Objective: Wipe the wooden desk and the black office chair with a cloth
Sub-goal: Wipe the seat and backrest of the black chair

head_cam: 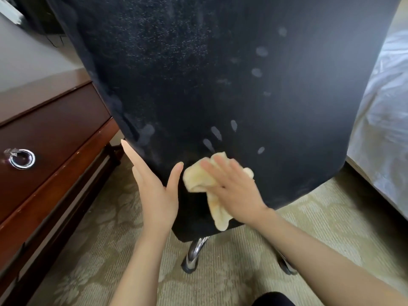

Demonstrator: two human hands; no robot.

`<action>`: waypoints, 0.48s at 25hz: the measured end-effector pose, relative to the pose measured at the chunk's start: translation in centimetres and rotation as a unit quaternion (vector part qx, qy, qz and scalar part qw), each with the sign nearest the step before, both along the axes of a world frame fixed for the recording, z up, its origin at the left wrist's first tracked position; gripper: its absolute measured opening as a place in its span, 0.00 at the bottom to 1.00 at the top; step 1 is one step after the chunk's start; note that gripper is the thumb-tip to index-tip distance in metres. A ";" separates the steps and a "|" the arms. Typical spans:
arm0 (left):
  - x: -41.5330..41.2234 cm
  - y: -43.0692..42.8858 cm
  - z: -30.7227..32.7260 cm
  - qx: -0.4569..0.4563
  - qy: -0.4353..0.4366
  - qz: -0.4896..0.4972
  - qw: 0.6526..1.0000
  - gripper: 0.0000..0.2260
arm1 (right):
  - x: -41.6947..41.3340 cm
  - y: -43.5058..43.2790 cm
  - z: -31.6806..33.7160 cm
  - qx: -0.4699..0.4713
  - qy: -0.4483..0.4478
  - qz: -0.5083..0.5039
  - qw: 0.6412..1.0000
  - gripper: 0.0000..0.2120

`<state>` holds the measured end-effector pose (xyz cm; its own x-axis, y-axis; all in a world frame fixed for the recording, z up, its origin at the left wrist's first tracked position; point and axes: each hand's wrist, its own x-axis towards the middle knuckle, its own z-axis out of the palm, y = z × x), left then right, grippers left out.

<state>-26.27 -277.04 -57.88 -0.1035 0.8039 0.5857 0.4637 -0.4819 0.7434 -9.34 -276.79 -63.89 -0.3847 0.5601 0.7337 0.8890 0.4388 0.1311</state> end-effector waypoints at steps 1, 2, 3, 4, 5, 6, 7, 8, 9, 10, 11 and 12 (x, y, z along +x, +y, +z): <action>-0.1 -0.1 -0.1 -0.004 -0.006 -0.002 1.000 0.42 | 1.3 -0.1 0.8 -0.008 0.090 -0.028 0.995 0.19; -0.2 -0.4 -0.2 -0.007 -0.010 -0.003 1.000 0.41 | 2.6 -0.4 1.8 -0.002 0.159 -0.044 0.986 0.20; -0.1 -0.6 -0.2 -0.008 -0.012 -0.005 1.000 0.40 | 3.7 -0.8 2.7 0.009 0.201 -0.046 0.978 0.19; 0.0 -0.7 -0.2 -0.011 -0.011 -0.008 1.000 0.40 | 4.9 -0.9 3.5 0.020 0.234 -0.037 0.971 0.17; 0.2 -0.8 -0.1 -0.014 -0.012 -0.008 1.000 0.40 | 5.9 -1.0 4.3 0.030 0.274 -0.020 0.961 0.16; 0.3 -0.9 0.0 -0.016 -0.011 -0.006 1.000 0.40 | 6.6 -1.1 5.3 0.042 0.324 -0.001 0.945 0.19; 0.5 -1.0 0.0 -0.014 -0.009 -0.006 1.000 0.40 | 6.8 -1.1 6.1 0.051 0.380 0.013 0.924 0.23; 0.6 -1.0 0.0 -0.012 -0.006 -0.006 1.000 0.40 | 6.6 -1.0 6.9 0.054 0.429 0.015 0.902 0.26; 0.7 -1.1 -0.1 -0.012 -0.002 -0.006 1.000 0.40 | 6.2 -0.7 7.8 0.048 0.469 0.010 0.882 0.25; 0.8 -1.2 -0.1 -0.015 0.000 -0.004 1.000 0.41 | 5.7 -0.4 8.8 0.040 0.503 0.002 0.864 0.24; 0.9 -1.3 -0.1 -0.019 0.001 -0.002 1.000 0.41 | 5.1 -0.1 10.0 0.038 0.527 -0.007 0.849 0.24; 1.0 -1.4 -0.1 -0.020 0.002 -0.002 1.000 0.41 | 4.5 0.2 11.3 0.048 0.531 -0.011 0.846 0.24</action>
<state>-25.27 -278.44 -58.02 -0.0987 0.8269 0.5536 0.4651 -0.4535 0.7603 -4.83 -276.63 -52.59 0.5300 0.4759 0.7018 0.5353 0.4541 -0.7122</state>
